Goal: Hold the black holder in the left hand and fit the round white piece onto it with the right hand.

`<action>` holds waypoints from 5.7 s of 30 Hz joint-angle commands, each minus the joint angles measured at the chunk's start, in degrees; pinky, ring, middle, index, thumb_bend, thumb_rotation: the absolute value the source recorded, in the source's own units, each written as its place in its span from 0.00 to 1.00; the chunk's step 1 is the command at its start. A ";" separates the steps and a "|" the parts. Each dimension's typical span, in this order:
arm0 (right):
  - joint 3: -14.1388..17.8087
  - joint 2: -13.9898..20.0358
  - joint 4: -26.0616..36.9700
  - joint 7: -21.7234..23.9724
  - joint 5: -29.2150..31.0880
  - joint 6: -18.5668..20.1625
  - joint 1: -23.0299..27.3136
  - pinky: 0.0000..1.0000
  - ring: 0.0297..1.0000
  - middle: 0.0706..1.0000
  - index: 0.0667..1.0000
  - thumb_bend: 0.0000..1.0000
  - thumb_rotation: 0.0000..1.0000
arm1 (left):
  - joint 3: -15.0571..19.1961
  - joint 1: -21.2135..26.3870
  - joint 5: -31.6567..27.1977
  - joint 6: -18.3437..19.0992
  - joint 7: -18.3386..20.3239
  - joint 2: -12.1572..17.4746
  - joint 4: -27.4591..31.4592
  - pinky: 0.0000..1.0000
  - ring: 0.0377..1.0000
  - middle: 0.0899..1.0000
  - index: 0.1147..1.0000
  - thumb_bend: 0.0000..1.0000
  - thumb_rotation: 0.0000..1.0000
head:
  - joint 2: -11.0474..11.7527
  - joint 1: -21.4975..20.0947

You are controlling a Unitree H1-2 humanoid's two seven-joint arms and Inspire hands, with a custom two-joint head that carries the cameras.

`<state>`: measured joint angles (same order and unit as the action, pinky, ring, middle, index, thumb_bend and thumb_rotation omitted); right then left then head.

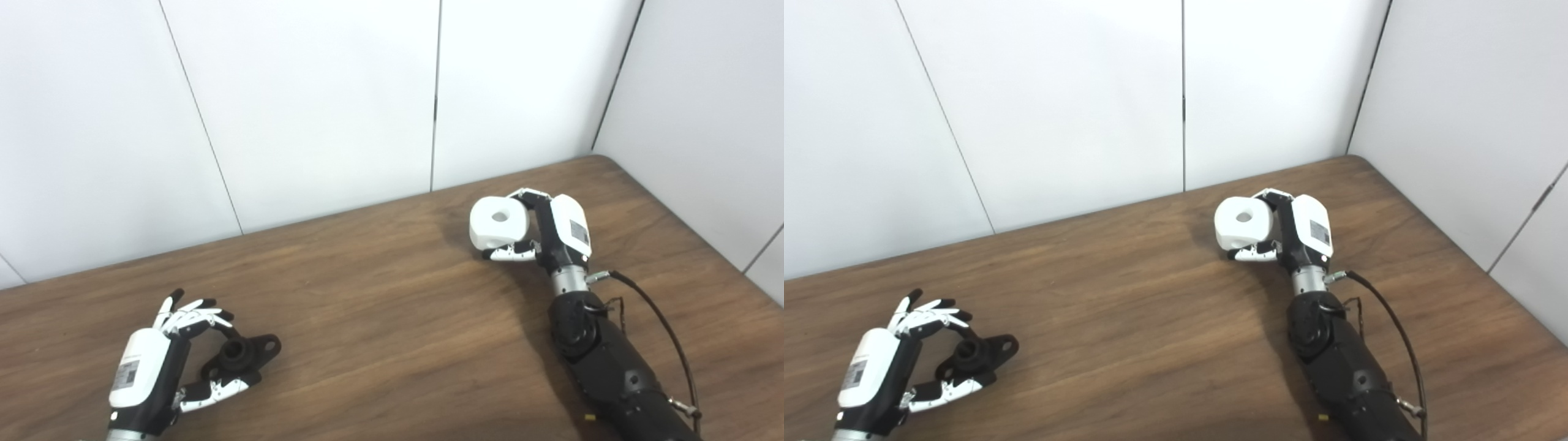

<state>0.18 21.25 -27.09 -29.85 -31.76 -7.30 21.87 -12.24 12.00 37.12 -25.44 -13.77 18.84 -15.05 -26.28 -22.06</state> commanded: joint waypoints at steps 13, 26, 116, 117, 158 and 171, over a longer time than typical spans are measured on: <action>-0.74 1.16 4.16 -2.79 -2.41 -3.37 1.29 0.68 0.56 0.44 0.45 0.53 0.00 | -1.15 -8.50 0.46 0.42 -0.63 -0.89 -3.40 1.00 0.82 0.66 0.42 0.52 0.04 | -1.10 1.90; -4.96 -2.15 16.80 1.84 -4.29 -4.16 -0.78 0.69 0.56 0.44 0.46 0.53 0.00 | -2.04 -9.06 0.79 2.91 0.92 -2.50 -0.67 1.00 0.82 0.66 0.42 0.52 0.04 | -3.06 7.46; -15.40 -14.87 34.14 31.87 6.21 -9.89 -8.64 0.78 0.56 0.43 0.47 0.53 0.00 | -8.45 -13.90 3.50 11.73 4.90 -11.29 7.64 1.00 0.85 0.67 0.42 0.52 0.05 | -13.42 26.31; -15.30 -14.82 34.45 31.96 6.18 -9.67 -8.69 0.78 0.56 0.43 0.47 0.53 0.00 | -8.37 -14.08 3.16 11.92 5.36 -11.29 7.77 1.00 0.85 0.67 0.42 0.52 0.05 | -13.57 26.14; -12.25 -12.97 43.80 36.44 5.88 -3.01 -13.28 0.76 0.56 0.44 0.46 0.53 0.00 | -7.67 -17.61 -0.15 18.84 13.81 -10.18 15.30 1.00 0.85 0.67 0.42 0.52 0.05 | -19.46 23.86; -13.56 -12.99 40.48 36.05 6.97 -5.35 -13.95 0.77 0.56 0.43 0.47 0.53 0.00 | -8.04 -17.30 0.22 18.49 12.82 -10.92 14.57 1.00 0.85 0.67 0.41 0.52 0.05 | -19.03 24.57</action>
<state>-13.32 8.71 12.56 6.88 -25.97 -9.97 6.78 -18.54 0.58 37.62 -7.21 -0.33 8.97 3.28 -45.26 2.46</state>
